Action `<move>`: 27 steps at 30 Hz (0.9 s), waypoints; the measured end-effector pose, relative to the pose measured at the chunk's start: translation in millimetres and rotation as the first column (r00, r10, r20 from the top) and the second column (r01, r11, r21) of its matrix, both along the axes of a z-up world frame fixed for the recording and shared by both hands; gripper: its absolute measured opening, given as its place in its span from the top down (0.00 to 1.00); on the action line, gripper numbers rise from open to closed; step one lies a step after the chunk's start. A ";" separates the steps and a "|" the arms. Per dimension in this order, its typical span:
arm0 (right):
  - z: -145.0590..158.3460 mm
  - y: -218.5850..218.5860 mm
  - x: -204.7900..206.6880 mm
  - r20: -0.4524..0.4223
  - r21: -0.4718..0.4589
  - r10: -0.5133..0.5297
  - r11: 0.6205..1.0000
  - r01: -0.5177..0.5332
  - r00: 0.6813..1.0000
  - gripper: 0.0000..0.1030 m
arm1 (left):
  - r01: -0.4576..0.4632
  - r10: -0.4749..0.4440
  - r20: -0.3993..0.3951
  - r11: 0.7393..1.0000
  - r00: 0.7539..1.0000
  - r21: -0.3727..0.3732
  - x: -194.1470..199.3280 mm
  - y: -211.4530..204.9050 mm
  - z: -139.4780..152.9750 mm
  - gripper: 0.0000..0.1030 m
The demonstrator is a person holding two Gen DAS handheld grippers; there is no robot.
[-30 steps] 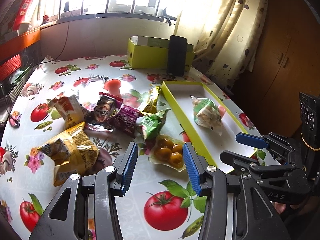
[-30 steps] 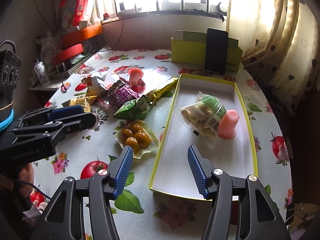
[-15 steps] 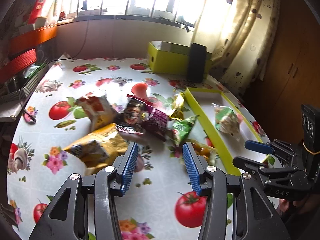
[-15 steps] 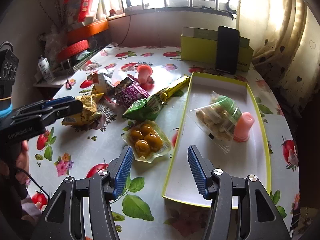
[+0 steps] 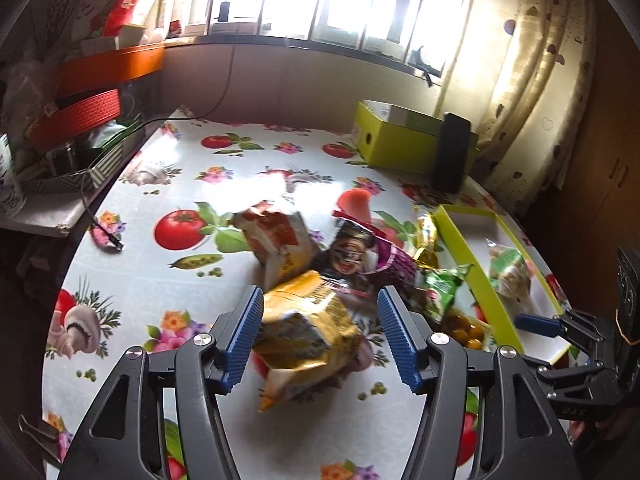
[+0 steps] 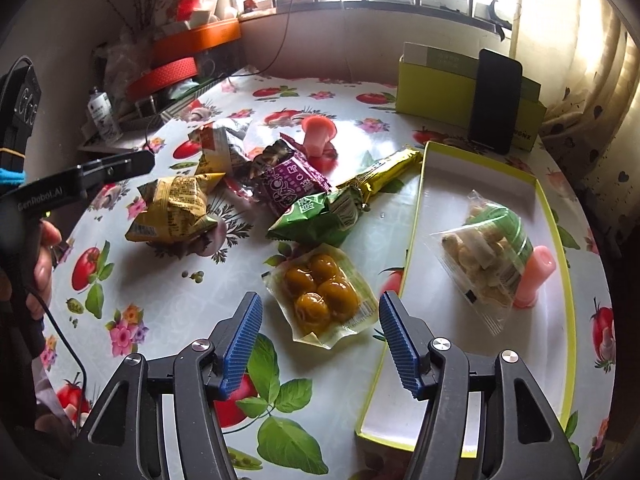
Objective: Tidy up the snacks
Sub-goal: 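Grasp the yellow chip bag with the left gripper and lift it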
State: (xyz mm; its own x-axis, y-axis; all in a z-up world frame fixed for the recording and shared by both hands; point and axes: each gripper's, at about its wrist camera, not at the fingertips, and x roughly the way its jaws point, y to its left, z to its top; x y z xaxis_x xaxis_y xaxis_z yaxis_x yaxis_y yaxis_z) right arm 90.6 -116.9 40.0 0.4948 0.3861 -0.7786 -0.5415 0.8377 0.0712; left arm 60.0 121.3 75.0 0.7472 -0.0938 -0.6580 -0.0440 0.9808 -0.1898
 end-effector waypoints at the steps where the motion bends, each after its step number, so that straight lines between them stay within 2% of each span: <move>1: -1.3 0.8 1.2 -0.003 -0.002 0.001 1.000 -0.001 1.000 0.41 | -0.010 0.010 -0.004 1.000 1.000 0.000 1.4 3.0 -1.5 0.41; 5: -5.6 4.3 5.7 -0.014 -0.008 0.004 1.000 -0.004 1.000 0.41 | -0.049 0.047 -0.050 0.998 0.998 -0.031 0.6 9.8 -10.3 0.40; 11: -10.0 6.6 11.7 -0.026 -0.011 0.006 1.000 -0.006 1.000 0.41 | -0.075 0.071 -0.066 0.996 0.995 -0.050 -12.5 3.7 -13.4 0.40; 18: -11.4 6.7 14.5 -0.029 -0.017 0.007 1.000 -0.008 1.000 0.41 | -0.071 0.061 -0.143 0.995 0.988 -0.066 7.7 -7.5 -36.8 0.40; 21: -12.3 7.5 15.4 -0.028 -0.019 0.017 1.000 -0.018 0.999 0.41 | -0.063 0.058 -0.140 0.997 0.988 -0.032 16.9 -12.2 -40.3 0.33; 27: -14.3 11.3 17.4 -0.024 -0.026 0.040 0.999 -0.041 0.999 0.40 | -0.065 0.064 -0.133 0.998 0.989 -0.003 24.0 -4.4 -40.6 0.33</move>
State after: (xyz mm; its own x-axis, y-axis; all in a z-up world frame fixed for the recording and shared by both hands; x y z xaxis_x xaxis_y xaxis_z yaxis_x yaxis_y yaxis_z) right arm 108.0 -105.6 25.7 0.4603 0.3846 -0.8001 -0.5736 0.8167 0.0626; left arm 84.0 116.9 34.4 0.6582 -0.0535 -0.7509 -0.1319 0.9738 -0.1851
